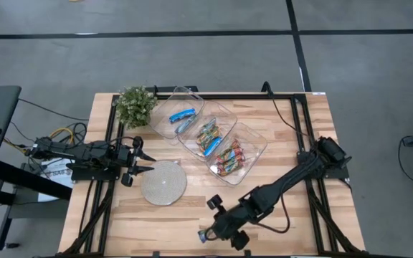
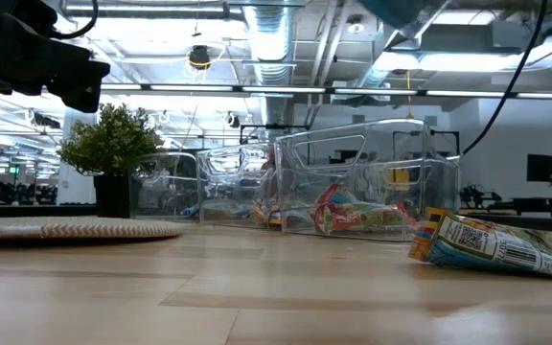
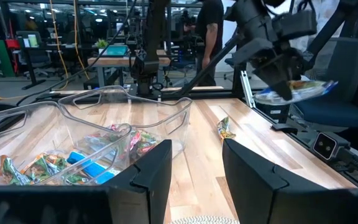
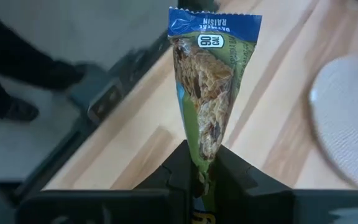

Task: Pick and place Granola Bars by type
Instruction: Put the blue granola bar into the top transparent bin

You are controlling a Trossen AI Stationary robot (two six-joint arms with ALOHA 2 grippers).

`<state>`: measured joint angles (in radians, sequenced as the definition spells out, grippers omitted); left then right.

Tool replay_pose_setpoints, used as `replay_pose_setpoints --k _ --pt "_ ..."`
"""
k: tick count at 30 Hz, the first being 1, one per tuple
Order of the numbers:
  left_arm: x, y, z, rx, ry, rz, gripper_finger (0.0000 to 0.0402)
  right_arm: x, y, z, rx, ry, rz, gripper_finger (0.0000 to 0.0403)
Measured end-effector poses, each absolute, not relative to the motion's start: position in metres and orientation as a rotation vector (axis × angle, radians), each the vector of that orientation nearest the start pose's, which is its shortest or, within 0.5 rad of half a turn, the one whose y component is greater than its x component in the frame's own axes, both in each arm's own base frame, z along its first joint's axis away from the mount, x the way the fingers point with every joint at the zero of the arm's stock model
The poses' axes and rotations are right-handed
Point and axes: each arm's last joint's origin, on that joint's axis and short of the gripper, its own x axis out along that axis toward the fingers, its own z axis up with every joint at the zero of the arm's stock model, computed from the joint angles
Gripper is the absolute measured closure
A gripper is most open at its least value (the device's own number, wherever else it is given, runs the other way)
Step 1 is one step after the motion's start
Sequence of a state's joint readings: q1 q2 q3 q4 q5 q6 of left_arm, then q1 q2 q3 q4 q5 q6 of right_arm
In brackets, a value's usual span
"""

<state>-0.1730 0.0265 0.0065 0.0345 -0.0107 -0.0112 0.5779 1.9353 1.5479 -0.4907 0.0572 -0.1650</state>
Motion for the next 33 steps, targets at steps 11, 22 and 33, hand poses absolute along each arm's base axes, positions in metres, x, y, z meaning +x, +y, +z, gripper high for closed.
replay_pose_setpoints --k 11,22,33 --pt "0.098 -0.017 0.167 -0.012 -0.014 -0.162 0.0264 0.369 0.209 0.253 -0.415 0.741 0.517 0.0367" --pt "0.097 -0.017 0.167 -0.012 -0.014 -0.162 0.0264 0.399 0.157 0.297 -0.424 0.636 0.405 0.0367" --pt "0.097 -0.017 0.167 -0.012 -0.014 -0.162 0.0264 0.43 0.06 0.326 -0.618 0.566 0.169 0.0367"
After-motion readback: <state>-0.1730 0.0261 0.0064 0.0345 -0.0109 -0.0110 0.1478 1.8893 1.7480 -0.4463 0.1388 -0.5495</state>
